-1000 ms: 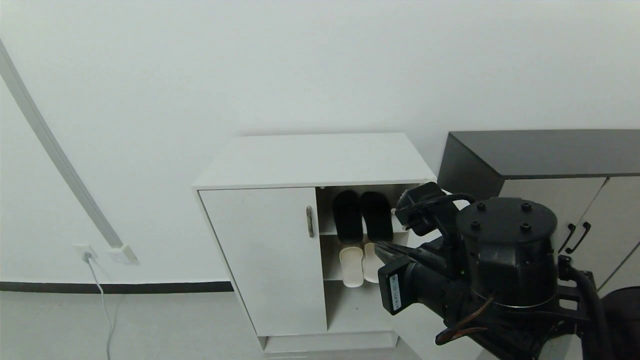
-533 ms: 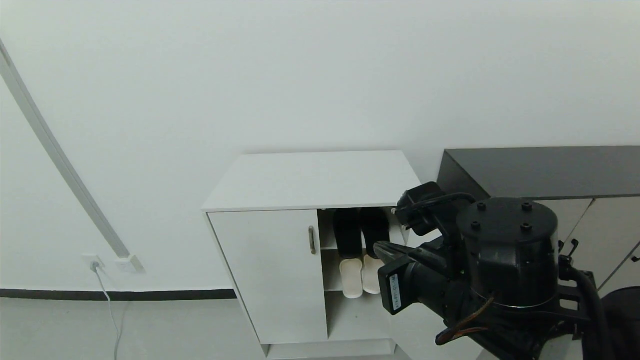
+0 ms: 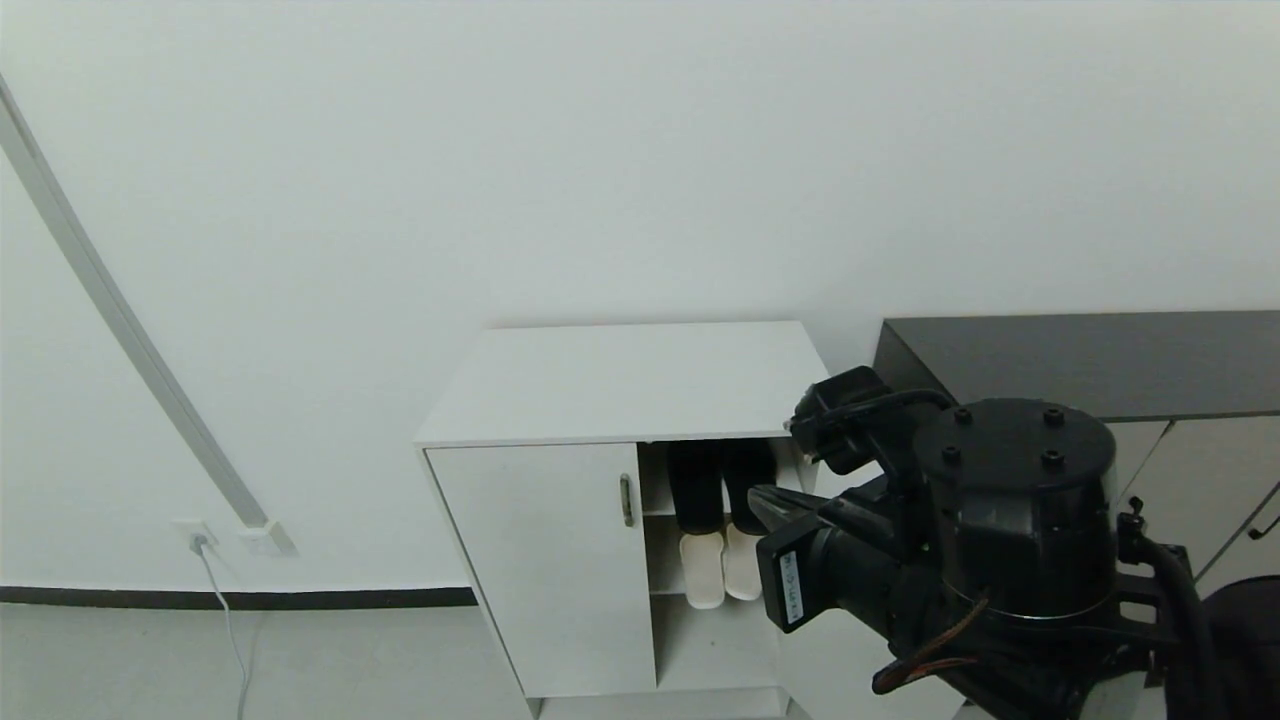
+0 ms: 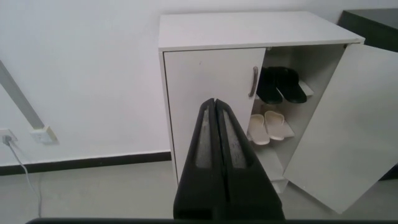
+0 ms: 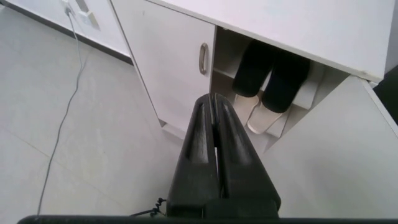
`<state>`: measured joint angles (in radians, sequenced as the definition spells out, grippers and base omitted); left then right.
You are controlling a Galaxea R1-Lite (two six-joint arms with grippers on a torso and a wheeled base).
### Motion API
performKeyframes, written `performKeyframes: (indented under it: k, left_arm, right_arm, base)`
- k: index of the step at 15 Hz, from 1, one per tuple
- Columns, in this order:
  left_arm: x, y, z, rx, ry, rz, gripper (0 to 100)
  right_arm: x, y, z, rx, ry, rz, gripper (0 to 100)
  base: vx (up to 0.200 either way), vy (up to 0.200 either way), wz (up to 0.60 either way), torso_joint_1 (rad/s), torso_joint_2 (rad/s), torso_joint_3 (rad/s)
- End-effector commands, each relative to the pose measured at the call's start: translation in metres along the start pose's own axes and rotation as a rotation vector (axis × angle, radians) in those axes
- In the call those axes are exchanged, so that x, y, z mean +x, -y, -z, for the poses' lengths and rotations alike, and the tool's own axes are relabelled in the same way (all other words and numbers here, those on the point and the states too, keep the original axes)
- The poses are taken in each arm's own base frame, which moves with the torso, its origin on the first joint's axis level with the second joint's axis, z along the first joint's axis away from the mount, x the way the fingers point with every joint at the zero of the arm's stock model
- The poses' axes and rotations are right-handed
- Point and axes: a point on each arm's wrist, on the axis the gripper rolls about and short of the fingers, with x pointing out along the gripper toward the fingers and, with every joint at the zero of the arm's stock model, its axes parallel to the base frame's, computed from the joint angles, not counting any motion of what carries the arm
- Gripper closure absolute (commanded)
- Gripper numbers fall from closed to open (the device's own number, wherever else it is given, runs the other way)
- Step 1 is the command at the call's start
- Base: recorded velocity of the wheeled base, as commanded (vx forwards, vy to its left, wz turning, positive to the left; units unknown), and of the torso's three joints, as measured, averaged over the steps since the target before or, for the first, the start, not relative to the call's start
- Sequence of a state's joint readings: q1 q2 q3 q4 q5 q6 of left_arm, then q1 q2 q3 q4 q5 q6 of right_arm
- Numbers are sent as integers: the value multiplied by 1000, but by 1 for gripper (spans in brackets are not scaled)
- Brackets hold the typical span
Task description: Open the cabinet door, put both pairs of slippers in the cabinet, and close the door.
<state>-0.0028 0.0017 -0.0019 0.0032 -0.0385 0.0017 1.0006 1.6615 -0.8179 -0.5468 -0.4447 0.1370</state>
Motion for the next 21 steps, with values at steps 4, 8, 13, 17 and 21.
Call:
performKeyframes:
  k: [4,8,13,17,21]
  left_arm:
    - [0,0,0,0,0,-1,100]
    - [0,0,0,0,0,-1,100]
    - [0,0,0,0,0,-1,100]
    - [0,0,0,0,0,0,100]
    - [0,0,1,1,-2,0,100]
  right_arm:
    - [0,0,2,-4,-5,1,100]
    - [2,1,0,-2,-1,7,100]
    - [2,3,-1,1,1,14,100]
    - [6,11,-1,-4,1,44,100]
    - [6,11,-1,-5,-1,44,100]
  base:
    - [0,0,0,0,0,0]
    - [0,0,-300,1,1,1]
    - [0,0,-600,2,-1,0]
    - [0,0,-300,0,-1,0]
    - [0,0,0,0,0,0]
